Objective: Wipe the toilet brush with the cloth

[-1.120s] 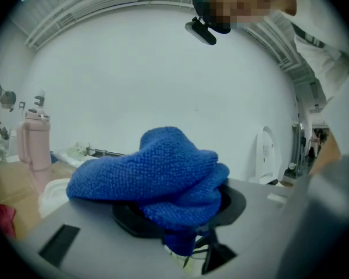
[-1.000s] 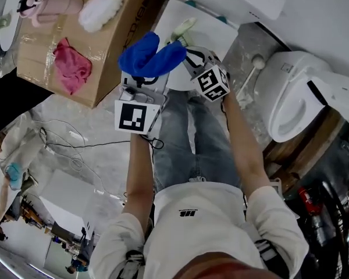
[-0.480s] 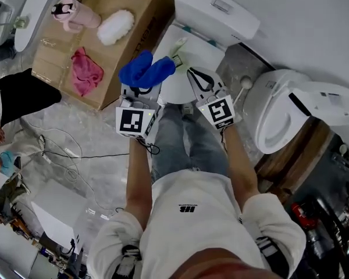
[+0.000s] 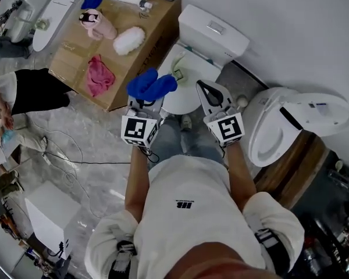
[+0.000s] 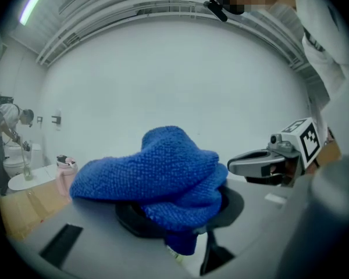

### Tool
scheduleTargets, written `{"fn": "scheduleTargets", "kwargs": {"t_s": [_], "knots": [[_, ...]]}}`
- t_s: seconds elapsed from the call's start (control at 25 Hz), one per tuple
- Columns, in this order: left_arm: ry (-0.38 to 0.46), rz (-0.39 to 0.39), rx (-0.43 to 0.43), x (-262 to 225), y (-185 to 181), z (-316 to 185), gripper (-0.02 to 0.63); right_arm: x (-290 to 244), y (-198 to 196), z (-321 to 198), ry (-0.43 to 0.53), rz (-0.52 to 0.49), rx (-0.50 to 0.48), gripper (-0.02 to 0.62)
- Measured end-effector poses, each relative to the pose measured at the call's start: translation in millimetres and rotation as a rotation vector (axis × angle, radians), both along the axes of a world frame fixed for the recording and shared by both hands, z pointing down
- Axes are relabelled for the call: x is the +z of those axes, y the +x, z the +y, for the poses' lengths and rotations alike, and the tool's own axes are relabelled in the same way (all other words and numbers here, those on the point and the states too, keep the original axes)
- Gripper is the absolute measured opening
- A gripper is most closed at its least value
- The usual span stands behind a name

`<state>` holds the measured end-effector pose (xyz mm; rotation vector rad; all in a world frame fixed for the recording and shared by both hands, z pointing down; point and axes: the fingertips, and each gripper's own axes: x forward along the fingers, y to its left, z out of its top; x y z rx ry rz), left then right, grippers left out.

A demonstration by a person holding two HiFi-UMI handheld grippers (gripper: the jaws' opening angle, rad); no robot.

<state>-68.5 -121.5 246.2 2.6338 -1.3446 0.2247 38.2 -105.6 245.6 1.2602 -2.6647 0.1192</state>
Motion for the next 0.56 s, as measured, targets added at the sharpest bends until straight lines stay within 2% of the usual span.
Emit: {"fn": "scheduleTargets", "kwargs": {"t_s": [0.24,0.56], "knots": [[0.02,-0.001,-0.02,-15.3,-6.7,27.7,0.14,-22.4,-3.2,25.1,0.035,-0.002,-0.026,-0.003],[0.015,0.0,-0.03,-27.3,22.2,52.7,0.135,-38.6,8.9,48.7,0.028,-0.008,-0.078,-0.003]]}}
